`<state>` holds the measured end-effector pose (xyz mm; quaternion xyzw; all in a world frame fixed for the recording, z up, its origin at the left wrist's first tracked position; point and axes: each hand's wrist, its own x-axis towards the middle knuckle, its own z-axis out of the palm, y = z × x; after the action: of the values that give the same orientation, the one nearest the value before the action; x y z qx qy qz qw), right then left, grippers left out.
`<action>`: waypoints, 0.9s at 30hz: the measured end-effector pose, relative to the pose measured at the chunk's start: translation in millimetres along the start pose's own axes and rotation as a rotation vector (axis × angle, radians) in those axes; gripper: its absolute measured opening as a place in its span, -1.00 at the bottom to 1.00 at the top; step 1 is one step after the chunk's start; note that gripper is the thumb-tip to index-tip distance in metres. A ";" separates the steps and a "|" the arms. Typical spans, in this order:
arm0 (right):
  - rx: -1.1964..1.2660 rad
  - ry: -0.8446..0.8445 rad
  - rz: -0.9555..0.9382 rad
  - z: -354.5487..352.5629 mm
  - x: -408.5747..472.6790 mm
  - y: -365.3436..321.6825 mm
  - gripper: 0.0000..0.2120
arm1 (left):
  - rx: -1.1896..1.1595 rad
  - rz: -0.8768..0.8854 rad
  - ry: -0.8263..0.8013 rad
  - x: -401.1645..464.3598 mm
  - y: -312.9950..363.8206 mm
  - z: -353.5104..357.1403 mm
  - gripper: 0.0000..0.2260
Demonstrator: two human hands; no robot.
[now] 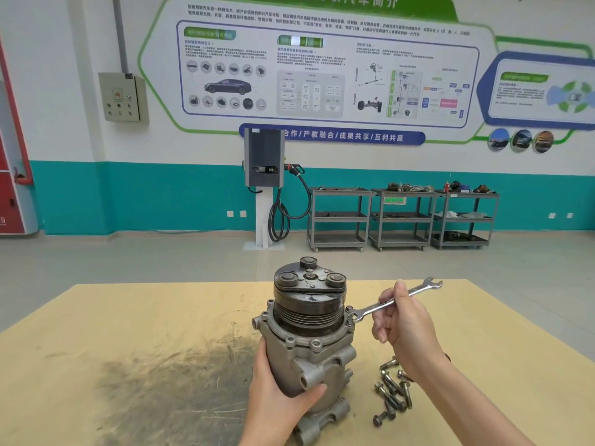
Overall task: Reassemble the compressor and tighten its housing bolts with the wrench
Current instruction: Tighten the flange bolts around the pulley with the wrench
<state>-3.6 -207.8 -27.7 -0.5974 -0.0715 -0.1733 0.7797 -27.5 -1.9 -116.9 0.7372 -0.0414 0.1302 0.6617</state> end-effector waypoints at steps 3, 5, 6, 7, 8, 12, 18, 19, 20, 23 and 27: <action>0.010 -0.031 0.108 -1.1 7.5 -0.6 -0.58 | -0.008 -0.007 -0.014 0.4 -1.4 -0.5 0.18; 0.014 -0.052 0.154 -1.0 10.9 -1.3 -0.58 | -0.003 -0.011 -0.019 1.0 -2.3 -0.9 0.17; 0.013 -0.058 0.161 -0.4 11.2 -1.3 -0.58 | 0.004 -0.004 -0.019 1.4 -2.9 -1.0 0.16; 0.010 -0.057 0.154 0.4 10.2 -0.5 -0.58 | 0.011 0.005 -0.019 1.8 -3.7 -1.1 0.14; 0.006 -0.046 0.131 1.9 7.5 1.1 -0.58 | 0.017 0.011 -0.018 2.3 -4.6 -1.0 0.13; -0.037 0.135 -0.137 10.4 -17.6 14.2 -0.52 | 0.013 0.027 -0.011 2.5 -6.3 -0.4 0.09; -0.292 0.145 -0.519 24.7 -57.3 20.3 -0.76 | -0.024 0.024 -0.005 1.3 -9.4 -0.5 0.11; -0.345 0.123 -0.540 24.2 -60.3 21.2 -0.77 | -0.026 0.022 -0.005 0.9 -9.4 -0.1 0.13; -0.383 0.112 -0.551 23.9 -62.4 21.2 -0.78 | -0.032 0.020 -0.005 0.1 -8.8 -0.1 0.15; -0.376 0.155 -0.554 22.6 -60.2 15.4 -0.76 | -0.062 0.026 -0.005 -1.6 -5.6 -0.6 0.18; -0.265 0.158 -0.429 15.6 -48.9 -0.7 -0.60 | -0.060 0.024 -0.015 -3.3 -3.6 -0.9 0.12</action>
<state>-47.8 -184.0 -38.3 -0.6500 -0.1119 -0.3886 0.6434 -30.0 -1.0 -121.1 0.7173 -0.0590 0.1314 0.6817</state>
